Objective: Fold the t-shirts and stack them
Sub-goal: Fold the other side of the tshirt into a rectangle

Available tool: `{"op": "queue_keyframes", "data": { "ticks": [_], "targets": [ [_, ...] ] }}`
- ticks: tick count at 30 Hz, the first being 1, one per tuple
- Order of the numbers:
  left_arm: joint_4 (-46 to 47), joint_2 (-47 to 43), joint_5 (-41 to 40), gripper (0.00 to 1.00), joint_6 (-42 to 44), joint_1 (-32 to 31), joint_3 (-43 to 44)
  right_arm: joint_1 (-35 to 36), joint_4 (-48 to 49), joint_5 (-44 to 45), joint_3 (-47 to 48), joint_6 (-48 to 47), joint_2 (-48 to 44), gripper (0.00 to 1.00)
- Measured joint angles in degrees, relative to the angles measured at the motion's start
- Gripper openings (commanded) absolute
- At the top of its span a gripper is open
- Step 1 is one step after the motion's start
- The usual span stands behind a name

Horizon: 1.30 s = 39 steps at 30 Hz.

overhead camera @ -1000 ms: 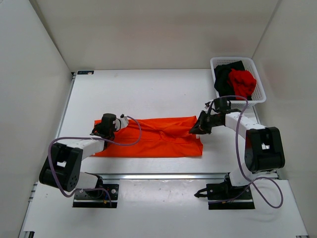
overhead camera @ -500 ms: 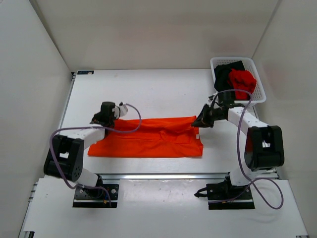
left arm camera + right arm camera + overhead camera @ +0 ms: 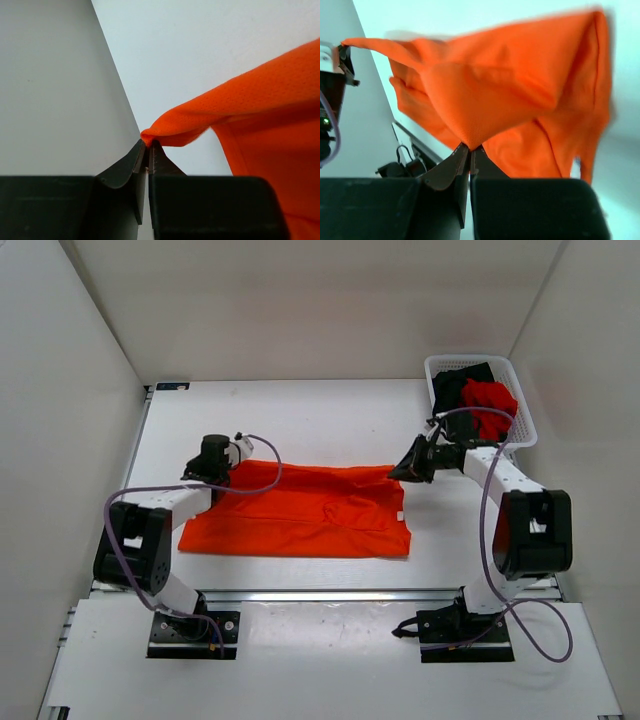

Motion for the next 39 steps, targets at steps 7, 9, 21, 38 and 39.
{"op": "queue_keyframes", "data": {
  "ticks": [7,9,21,38,39],
  "targets": [
    [-5.4,-15.5,5.6,0.15,2.0,-1.2,-12.1,0.3,0.5,-1.3,-17.2,1.4,-13.4,0.00],
    [-6.3,-18.4,6.7,0.15,3.3,-2.4,-15.5,0.4,0.7,-2.0,-21.0,1.8,-14.8,0.00],
    [-4.3,-17.1,7.1,0.14,9.4,-1.4,-22.6,-0.9,-0.4,-3.8,-22.7,1.2,-12.7,0.00],
    [-1.8,-13.3,6.2,0.18,9.3,0.8,-21.1,-1.7,-2.2,-5.4,-24.9,0.2,-16.1,0.00],
    [-1.8,-13.5,6.1,0.20,9.5,0.7,-21.6,-1.4,-2.2,-5.6,-25.6,0.3,-16.1,0.00]
  ]
}}
